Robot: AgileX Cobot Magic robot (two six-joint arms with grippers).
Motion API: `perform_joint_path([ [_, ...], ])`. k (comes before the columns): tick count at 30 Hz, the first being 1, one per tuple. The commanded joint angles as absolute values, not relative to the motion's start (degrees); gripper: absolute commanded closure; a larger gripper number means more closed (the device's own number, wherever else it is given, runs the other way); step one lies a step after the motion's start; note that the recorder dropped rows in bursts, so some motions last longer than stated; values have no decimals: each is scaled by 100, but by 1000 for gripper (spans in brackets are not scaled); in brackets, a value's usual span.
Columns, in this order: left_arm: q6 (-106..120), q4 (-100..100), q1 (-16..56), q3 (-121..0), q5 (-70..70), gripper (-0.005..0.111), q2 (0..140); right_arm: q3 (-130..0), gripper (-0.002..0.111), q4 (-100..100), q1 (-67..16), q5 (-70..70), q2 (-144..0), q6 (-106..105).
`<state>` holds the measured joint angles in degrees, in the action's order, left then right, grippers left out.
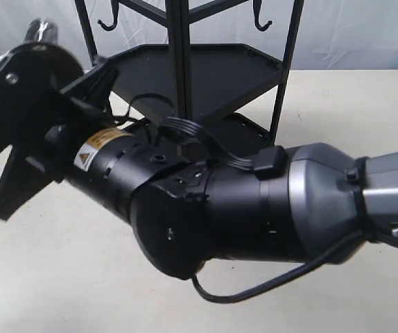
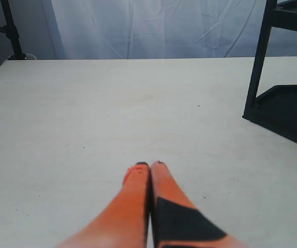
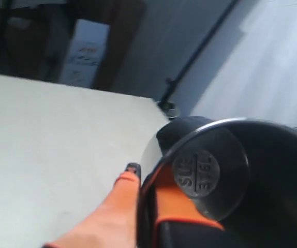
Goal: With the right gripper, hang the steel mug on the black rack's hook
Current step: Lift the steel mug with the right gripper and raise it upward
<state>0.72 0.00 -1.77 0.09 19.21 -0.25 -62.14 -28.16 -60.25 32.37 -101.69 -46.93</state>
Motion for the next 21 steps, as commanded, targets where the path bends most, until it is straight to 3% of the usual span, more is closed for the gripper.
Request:
perform_joint_path([
  [1,41,0,-149,0,1878,107,0,-6202,109,-3718,-5769,4041,-10095,-5416],
  [10,41,0,-149,0,1878,107,0,-6202,109,-3785,-5191,3473,-10095,-5138],
  [21,41,0,-149,0,1878,107,0,-6202,109,-3793,-5131,2585,-10406,-5098],
])
